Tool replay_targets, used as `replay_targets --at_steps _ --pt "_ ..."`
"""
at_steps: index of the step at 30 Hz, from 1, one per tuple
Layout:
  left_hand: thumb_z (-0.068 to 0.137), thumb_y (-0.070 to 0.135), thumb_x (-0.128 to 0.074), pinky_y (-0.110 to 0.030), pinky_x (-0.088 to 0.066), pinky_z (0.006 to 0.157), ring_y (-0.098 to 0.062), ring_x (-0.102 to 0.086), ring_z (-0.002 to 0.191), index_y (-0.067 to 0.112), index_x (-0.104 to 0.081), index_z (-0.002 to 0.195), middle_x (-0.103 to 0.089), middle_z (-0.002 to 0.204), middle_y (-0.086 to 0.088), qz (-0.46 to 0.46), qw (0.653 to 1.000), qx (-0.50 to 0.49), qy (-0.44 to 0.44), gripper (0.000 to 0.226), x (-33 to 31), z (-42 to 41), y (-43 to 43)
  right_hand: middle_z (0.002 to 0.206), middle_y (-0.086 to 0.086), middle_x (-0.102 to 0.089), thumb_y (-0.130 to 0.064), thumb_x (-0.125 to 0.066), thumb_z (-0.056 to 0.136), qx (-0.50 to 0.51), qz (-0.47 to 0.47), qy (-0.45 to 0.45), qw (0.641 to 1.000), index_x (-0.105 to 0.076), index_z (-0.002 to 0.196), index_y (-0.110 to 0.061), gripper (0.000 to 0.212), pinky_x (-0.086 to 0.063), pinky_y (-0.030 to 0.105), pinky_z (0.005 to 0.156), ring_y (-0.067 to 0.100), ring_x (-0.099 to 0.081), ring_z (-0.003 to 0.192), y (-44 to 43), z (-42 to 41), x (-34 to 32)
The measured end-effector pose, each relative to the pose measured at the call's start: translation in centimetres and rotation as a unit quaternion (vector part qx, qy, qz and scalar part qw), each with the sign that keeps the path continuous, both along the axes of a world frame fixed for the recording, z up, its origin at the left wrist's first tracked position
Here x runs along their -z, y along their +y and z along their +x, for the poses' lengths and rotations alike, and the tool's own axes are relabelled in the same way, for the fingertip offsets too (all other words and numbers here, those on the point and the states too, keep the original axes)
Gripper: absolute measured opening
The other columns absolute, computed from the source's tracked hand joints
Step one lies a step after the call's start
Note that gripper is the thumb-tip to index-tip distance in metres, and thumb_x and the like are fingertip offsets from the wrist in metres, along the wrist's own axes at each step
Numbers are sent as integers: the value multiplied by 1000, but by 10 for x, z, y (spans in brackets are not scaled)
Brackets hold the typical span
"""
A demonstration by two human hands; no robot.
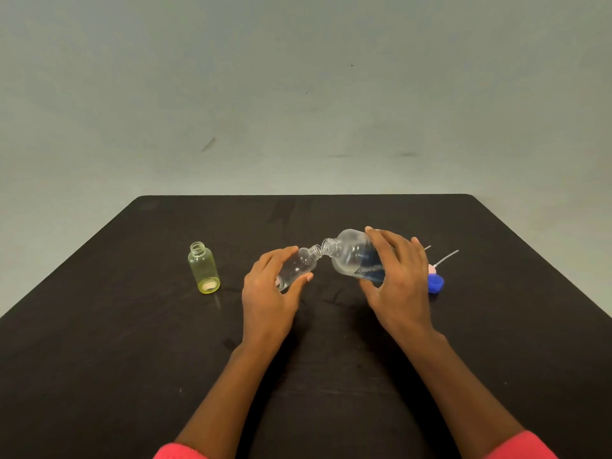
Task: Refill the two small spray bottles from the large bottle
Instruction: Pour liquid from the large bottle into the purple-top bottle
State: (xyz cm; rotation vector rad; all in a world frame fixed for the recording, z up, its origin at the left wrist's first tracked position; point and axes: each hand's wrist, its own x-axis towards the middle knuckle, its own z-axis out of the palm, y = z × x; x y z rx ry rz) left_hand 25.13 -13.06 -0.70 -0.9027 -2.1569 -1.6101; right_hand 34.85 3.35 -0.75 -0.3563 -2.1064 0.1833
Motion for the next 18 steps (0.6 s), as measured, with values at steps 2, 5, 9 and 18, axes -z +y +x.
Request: replay_targets --at_steps 2,5,9,18 --pt "74 18 -79 -41 -47 93 -7 -59 103 27 -64 111 -63 109 13 -1 1000 -1 0 41 0 -1 0 121 5 -58 -2 -84 59 2 2 -4 1000 -53 132 -14 80 -28 49 112 22 -53 115 0 0 0" --pt "73 18 -79 -41 -47 93 -7 -59 103 26 -65 111 -63 110 11 -1 1000 -1 -2 41 1 -2 0 121 5 -58 -3 -84 58 1 0 -4 1000 -52 132 -16 81 -30 51 111 22 -53 115 0 0 0" --pt "73 18 -79 -40 -47 93 -7 -59 103 25 -65 111 -63 109 12 -2 1000 -4 -2 41 1 -1 0 121 6 -58 -3 -86 57 6 6 -9 1000 -51 132 -15 84 -31 53 110 22 -52 116 0 0 -1" --pt "73 17 -79 -7 -38 90 -3 -57 103 24 -65 112 -61 109 13 -23 1000 -6 9 42 2 -1 0 121 6 -58 -2 -85 57 18 21 -10 1000 -53 131 -14 82 -27 50 112 22 -51 117 0 1 -2"
